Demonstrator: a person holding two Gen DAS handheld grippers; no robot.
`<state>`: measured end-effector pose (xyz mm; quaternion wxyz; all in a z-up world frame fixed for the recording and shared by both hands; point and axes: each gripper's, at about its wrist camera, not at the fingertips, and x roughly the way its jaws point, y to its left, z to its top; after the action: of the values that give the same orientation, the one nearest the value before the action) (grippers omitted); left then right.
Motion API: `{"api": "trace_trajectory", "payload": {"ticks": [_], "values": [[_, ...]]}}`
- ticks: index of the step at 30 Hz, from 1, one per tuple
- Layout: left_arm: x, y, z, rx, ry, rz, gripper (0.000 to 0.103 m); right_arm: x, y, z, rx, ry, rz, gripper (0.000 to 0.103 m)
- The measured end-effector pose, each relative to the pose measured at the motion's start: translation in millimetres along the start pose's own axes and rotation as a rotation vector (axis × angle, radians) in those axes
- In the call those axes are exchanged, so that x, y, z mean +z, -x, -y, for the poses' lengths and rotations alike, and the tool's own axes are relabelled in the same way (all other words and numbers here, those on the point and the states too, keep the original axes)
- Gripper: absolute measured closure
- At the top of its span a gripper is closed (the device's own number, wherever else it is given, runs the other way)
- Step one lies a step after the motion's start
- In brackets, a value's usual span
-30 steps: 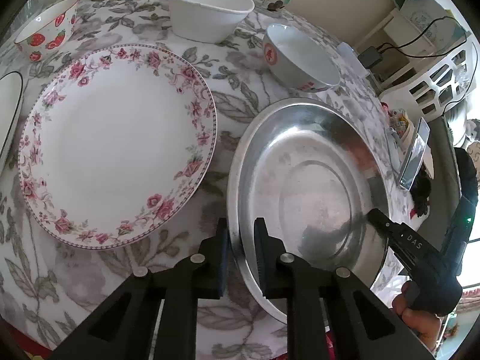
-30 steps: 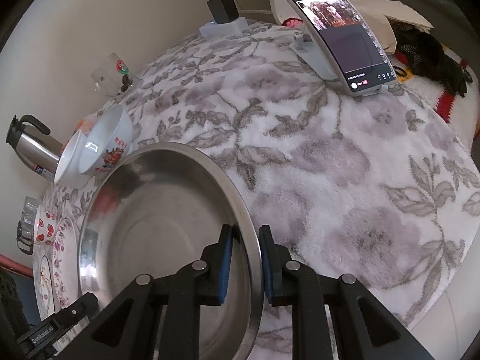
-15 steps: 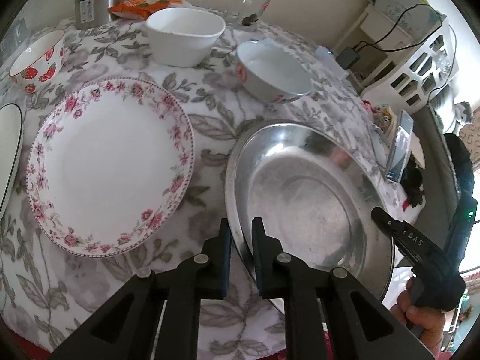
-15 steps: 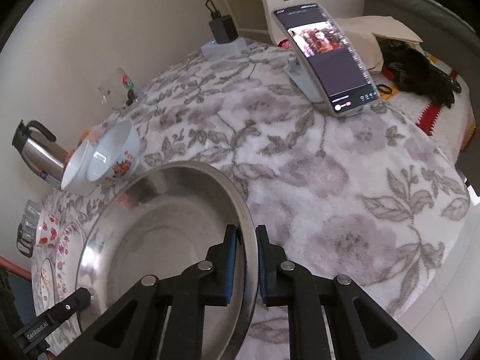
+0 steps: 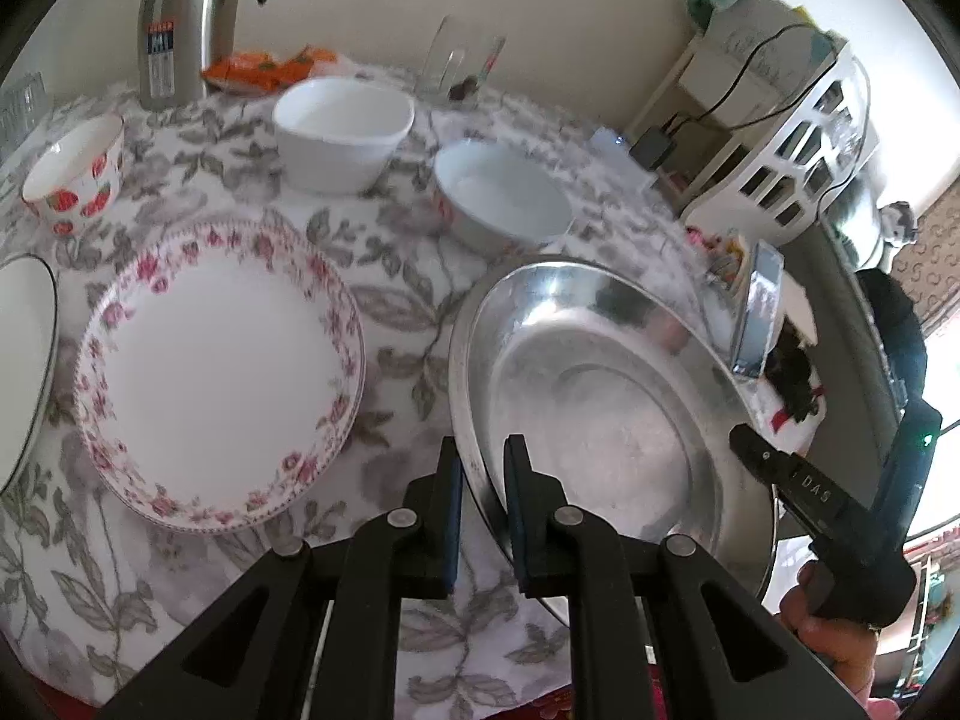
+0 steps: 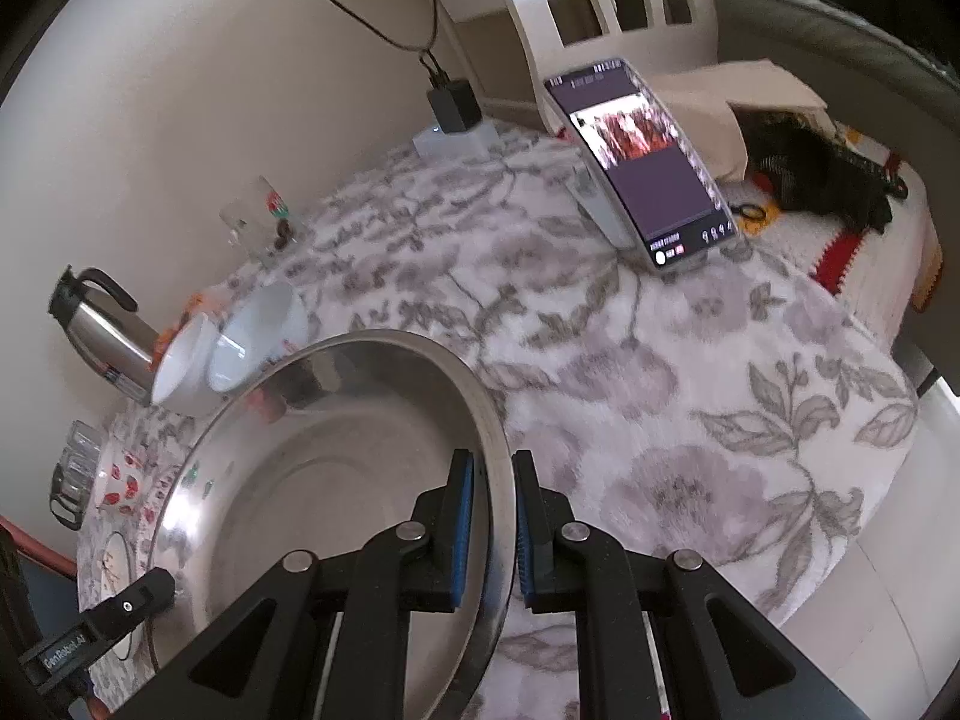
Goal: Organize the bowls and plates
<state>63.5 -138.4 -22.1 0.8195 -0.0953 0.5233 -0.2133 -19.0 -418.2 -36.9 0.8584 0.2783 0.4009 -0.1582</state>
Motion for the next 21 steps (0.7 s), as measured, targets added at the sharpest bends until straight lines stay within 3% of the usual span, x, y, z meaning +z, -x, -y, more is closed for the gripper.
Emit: {"api": "trace_trajectory", "payload": {"ticks": [7, 14, 21], "values": [[12, 31, -10, 0.014, 0.003, 0.094, 0.089, 4, 18, -35, 0.012, 0.074, 0.050, 0.089], [23, 55, -55, 0.013, 0.127, 0.127, 0.089, 2, 19, -85, 0.038, 0.152, 0.046, 0.089], [23, 81, -104, 0.072, 0.238, 0.165, 0.090, -9, 14, -145, 0.109, 0.233, 0.021, 0.089]]}}
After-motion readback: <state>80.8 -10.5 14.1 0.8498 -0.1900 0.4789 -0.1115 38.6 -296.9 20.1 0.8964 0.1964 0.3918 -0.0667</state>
